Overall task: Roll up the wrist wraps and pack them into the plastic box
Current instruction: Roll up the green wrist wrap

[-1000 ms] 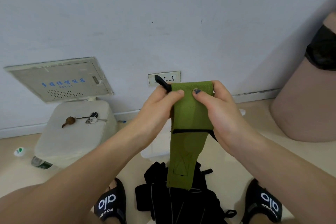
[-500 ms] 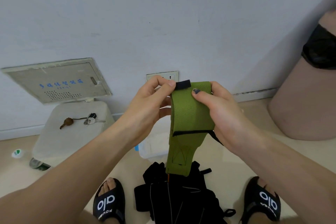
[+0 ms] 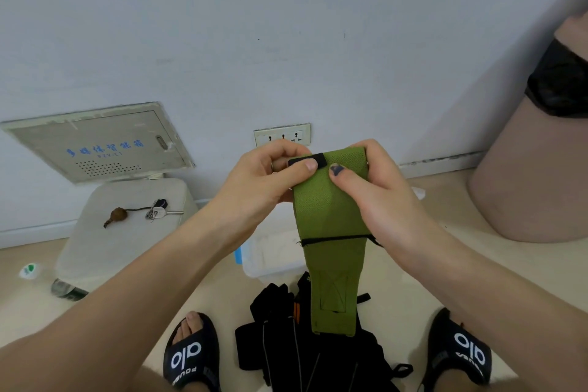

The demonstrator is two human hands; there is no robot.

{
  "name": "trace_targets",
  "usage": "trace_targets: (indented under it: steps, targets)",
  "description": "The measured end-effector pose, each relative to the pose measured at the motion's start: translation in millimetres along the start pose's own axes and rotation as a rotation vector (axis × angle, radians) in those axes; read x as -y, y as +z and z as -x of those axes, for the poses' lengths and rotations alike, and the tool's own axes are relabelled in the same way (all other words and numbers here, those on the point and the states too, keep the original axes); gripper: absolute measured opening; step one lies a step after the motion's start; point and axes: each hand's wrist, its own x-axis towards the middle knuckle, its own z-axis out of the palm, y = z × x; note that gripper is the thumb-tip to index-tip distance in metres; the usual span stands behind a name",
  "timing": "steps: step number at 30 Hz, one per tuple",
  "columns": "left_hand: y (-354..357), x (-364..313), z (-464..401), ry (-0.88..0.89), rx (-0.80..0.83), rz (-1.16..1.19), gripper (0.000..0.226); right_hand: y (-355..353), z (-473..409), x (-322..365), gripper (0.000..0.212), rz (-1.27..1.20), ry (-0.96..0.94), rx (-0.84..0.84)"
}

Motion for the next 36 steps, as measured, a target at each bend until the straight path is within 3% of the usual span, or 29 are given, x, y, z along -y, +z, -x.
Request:
trace_targets:
  steps: [9, 19, 36]
  targets:
    - [-9, -1, 1, 0.259, 0.026, -0.354, 0.008, -3, -3, 5, 0.005, 0.054, -0.09, 0.067]
    - [-14, -3, 3, 0.115, 0.153, -0.216, 0.019, -7, -8, 3, 0.008, 0.086, -0.159, 0.142]
    - [-1, 4, -5, 0.178, 0.067, -0.203, 0.008, -2, -14, 1, 0.006, 0.002, -0.021, 0.083]
